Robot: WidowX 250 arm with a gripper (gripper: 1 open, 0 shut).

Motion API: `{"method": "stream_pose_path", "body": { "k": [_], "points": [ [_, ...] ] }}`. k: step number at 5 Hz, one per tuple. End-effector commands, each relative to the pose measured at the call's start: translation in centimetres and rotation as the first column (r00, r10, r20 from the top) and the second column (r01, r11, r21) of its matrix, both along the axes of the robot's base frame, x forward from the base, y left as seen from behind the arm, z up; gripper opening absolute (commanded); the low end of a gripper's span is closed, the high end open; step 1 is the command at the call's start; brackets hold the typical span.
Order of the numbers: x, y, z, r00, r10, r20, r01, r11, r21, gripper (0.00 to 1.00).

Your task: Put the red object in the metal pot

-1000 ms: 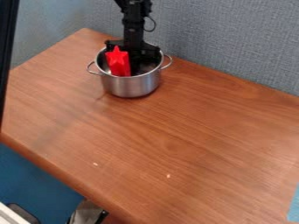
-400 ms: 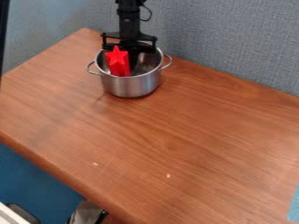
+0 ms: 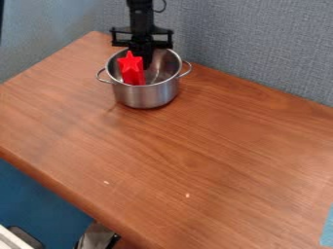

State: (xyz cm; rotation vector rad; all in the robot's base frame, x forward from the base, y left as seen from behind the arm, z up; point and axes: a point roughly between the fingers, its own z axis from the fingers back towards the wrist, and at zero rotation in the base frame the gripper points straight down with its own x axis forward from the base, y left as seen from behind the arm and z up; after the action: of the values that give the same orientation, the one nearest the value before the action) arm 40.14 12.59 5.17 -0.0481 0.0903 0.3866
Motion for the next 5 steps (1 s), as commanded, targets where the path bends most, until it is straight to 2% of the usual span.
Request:
{"method": "stream_pose_path", "body": {
  "k": [1, 2, 3, 4, 5],
  "points": [
    [0.8, 1.4, 7.0, 0.988, 0.025, 0.155, -0.027, 1.000, 0.012, 0.00],
    [0.7, 2.5, 9.2, 0.981, 0.053, 0.185, -0.051, 0.999, -0.016, 0.00],
    [0.6, 3.2, 10.7, 0.975, 0.081, 0.208, -0.075, 0.997, -0.033, 0.00],
    [0.2, 3.3, 11.3, 0.973, 0.093, 0.214, -0.087, 0.996, -0.038, 0.00],
    [0.1, 3.3, 10.8, 0.976, 0.093, 0.198, -0.088, 0.996, -0.029, 1.00]
  ]
}}
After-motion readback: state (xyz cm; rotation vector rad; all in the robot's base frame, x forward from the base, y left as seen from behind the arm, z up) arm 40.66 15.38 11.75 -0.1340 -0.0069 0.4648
